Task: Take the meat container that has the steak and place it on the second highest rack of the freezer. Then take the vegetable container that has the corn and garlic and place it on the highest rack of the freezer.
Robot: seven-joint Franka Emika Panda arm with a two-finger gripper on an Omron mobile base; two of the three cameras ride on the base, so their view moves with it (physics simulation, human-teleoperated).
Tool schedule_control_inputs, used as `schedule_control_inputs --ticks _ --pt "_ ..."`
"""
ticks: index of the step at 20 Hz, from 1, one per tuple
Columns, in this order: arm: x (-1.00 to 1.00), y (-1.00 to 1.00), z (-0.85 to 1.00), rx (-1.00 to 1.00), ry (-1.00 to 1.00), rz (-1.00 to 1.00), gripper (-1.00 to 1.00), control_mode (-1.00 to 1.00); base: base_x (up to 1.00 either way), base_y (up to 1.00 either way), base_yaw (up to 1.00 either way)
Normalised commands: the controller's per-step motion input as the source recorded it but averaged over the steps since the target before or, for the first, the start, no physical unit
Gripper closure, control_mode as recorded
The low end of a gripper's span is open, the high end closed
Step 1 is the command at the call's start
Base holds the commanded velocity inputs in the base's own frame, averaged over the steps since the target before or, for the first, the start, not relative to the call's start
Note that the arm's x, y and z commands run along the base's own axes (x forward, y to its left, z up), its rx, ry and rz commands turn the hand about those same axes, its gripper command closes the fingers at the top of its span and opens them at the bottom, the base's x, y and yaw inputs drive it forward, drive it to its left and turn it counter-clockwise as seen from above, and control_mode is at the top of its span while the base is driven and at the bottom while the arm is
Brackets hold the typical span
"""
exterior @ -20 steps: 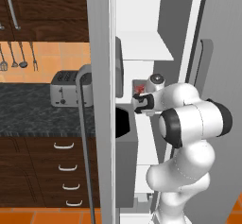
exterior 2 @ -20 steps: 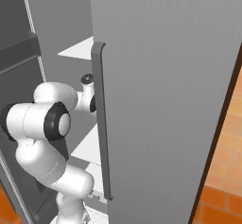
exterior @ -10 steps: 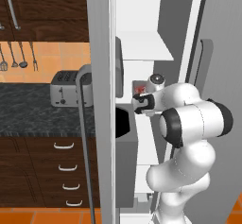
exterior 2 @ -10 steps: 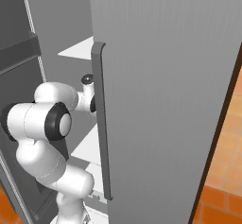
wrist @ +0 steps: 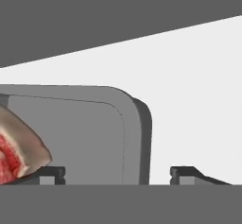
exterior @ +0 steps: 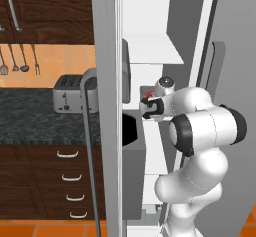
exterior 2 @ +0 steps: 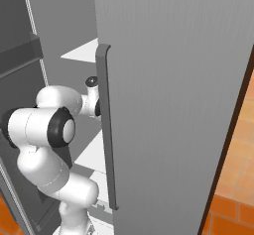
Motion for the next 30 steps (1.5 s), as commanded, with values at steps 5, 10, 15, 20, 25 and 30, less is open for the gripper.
schedule_control_inputs --ticks 5,10,15,20,25,30 --pt "-0.37 0.00 0.22 -0.01 0.00 0.05 -1.00 -1.00 0.00 0.00 0.00" --pt "-0.48 0.00 0.40 -0.01 0.01 0.07 -1.00 -1.00 0.00 0.00 0.00" --pt "-0.70 0.02 0.24 -0.03 0.00 0.06 -1.00 -1.00 0.00 0.00 0.00" --pt "-0.63 0.12 0.38 -0.06 0.02 0.06 -1.00 -1.00 0.00 0.00 0.00" --pt "-0.60 -0.02 0.34 -0.15 0.05 0.25 -1.00 -1.00 0.00 0.00 0.00" --pt "-0.73 -0.02 0.21 -0.23 0.08 0.33 -1.00 -1.00 0.00 0.00 0.00"
